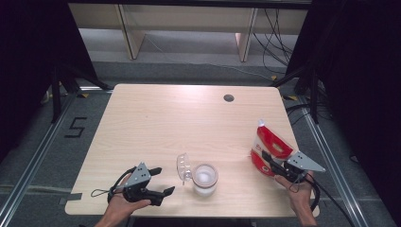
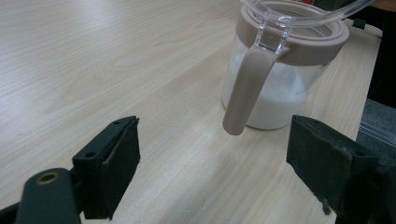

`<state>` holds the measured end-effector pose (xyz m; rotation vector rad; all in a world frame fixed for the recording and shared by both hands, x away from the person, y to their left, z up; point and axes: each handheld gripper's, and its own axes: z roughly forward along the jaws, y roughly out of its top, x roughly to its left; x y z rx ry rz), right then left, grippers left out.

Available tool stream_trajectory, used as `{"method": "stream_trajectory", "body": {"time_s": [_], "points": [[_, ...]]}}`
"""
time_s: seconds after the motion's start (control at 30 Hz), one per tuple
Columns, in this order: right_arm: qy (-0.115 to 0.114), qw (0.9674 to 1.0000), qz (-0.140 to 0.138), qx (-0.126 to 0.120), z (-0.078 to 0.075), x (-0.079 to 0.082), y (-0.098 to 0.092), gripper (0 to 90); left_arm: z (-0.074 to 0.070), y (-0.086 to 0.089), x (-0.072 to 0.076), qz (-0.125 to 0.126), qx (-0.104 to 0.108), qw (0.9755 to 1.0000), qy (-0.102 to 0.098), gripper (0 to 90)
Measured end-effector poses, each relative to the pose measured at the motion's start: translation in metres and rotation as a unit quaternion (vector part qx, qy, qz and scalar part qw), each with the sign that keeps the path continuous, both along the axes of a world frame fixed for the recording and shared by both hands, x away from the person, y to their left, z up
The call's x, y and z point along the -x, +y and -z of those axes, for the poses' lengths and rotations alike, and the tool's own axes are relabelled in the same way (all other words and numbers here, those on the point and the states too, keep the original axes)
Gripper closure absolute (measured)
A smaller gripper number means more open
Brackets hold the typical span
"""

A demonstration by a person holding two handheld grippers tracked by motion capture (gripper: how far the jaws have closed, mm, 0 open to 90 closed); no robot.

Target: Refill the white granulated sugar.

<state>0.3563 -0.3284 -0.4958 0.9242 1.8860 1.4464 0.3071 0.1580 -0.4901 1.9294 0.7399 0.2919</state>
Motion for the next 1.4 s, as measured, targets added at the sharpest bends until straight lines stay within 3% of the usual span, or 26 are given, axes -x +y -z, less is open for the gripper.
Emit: {"method": "stream_trajectory", "body": {"time_s": [0.03, 0.07, 0.2, 0.27, 0.33, 0.37, 0.4, 0.53, 0.63, 0.67, 0.73, 0.77, 0.8, 0.83, 0.9, 0.93, 1.0, 1.03, 1.1, 1.13, 1.2, 1.23, 1.27, 1.33, 1.4], "points": [[0.008, 1.0, -0.005, 0.003, -0.001, 0.0, -0.001, 64.7, 0.0, -0.001, 0.0, -0.003, 0.007, 1.0, 0.002, 16.9], [0.017, 0.9998, -0.005, -0.012, -0.001, 0.002, -0.001, 62.5, 0.001, -0.001, 0.0, 0.001, 0.008, 1.0, 0.0, 16.9], [0.004, 0.9999, -0.003, -0.013, -0.002, 0.002, -0.002, 56.9, 0.0, -0.001, 0.0, 0.002, 0.005, 1.0, 0.0, 16.9], [0.012, 0.9998, -0.009, -0.014, -0.003, 0.004, -0.003, 55.9, 0.0, -0.001, -0.001, 0.003, 0.004, 1.0, 0.0, 16.9], [0.008, 0.9999, -0.004, -0.01, -0.004, 0.005, -0.003, 51.5, 0.0, -0.001, -0.001, 0.002, 0.006, 1.0, 0.0, 16.9], [0.003, 0.9997, 0.0, -0.024, -0.005, 0.007, -0.004, 47.3, 0.001, -0.001, -0.001, 0.001, 0.005, 1.0, 0.001, 16.9], [0.014, 0.9993, 0.011, -0.031, -0.006, 0.01, -0.003, 45.8, 0.001, -0.001, -0.001, 0.003, 0.006, 1.0, 0.001, 16.9], [0.002, 0.9995, 0.019, -0.024, -0.01, 0.015, -0.004, 39.2, 0.001, -0.001, -0.001, 0.003, 0.006, 1.0, 0.0, 16.9], [0.011, 0.9992, 0.033, -0.021, -0.012, 0.02, -0.004, 36.0, 0.002, -0.002, -0.001, -0.002, 0.012, 0.9999, 0.003, 16.9], [0.026, 0.9983, 0.047, -0.022, -0.013, 0.025, -0.005, 33.8, 0.002, -0.002, -0.001, -0.001, 0.011, 0.9999, 0.003, 16.9], [0.027, 0.9978, 0.058, -0.018, -0.014, 0.027, -0.007, 33.6, 0.001, -0.001, -0.001, 0.001, 0.007, 1.0, 0.002, 16.9], [0.036, 0.9973, 0.058, -0.028, -0.014, 0.031, -0.006, 33.3, 0.001, -0.001, -0.001, 0.003, 0.006, 1.0, 0.0, 16.9], [0.025, 0.9981, 0.053, -0.019, -0.014, 0.032, -0.008, 33.0, 0.001, -0.001, -0.001, 0.002, 0.006, 1.0, 0.0, 16.9], [0.031, 0.9977, 0.06, -0.007, -0.016, 0.036, -0.009, 30.4, 0.001, -0.002, -0.001, 0.0, 0.008, 1.0, 0.002, 16.9], [0.035, 0.9979, 0.054, -0.006, -0.017, 0.041, -0.009, 31.0, 0.001, -0.001, -0.002, 0.0, 0.009, 1.0, 0.0, 16.9], [0.036, 0.9971, 0.067, -0.004, -0.017, 0.044, -0.009, 30.8, 0.001, 0.0, -0.002, 0.006, 0.001, 1.0, -0.004, 16.9], [0.046, 0.9971, 0.059, -0.015, -0.018, 0.048, -0.009, 30.6, 0.0, 0.001, -0.003, 0.011, -0.002, 0.9999, -0.007, 16.9], [0.047, 0.9963, 0.071, -0.003, -0.019, 0.05, -0.01, 30.2, 0.0, 0.001, -0.003, 0.009, -0.002, 0.9999, -0.008, 16.9], [0.049, 0.9964, 0.069, -0.005, -0.021, 0.054, -0.012, 30.7, 0.0, 0.001, -0.003, 0.01, -0.002, 0.9999, -0.008, 16.9], [0.06, 0.9946, 0.085, -0.004, -0.023, 0.059, -0.011, 30.5, 0.0, 0.001, -0.003, 0.009, -0.002, 0.9999, -0.008, 16.9], [0.047, 0.9952, 0.086, -0.003, -0.022, 0.063, -0.01, 30.5, 0.0, 0.0, -0.002, -0.001, 0.006, 1.0, 0.002, 16.9], [0.053, 0.9956, 0.076, -0.005, -0.023, 0.065, -0.01, 30.5, 0.0, 0.0, -0.002, 0.001, 0.004, 1.0, 0.0, 16.9], [0.05, 0.9954, 0.081, 0.008, -0.024, 0.068, -0.01, 30.4, 0.0, 0.0, -0.002, -0.001, 0.001, 1.0, 0.0, 16.9], [0.058, 0.9953, 0.077, 0.009, -0.026, 0.074, -0.007, 30.4, 0.0, 0.0, -0.002, -0.001, 0.003, 1.0, 0.0, 16.9], [0.065, 0.9944, 0.083, -0.006, -0.026, 0.079, -0.003, 30.3, 0.0, 0.0, -0.002, -0.001, 0.003, 1.0, 0.0, 17.0]]}}
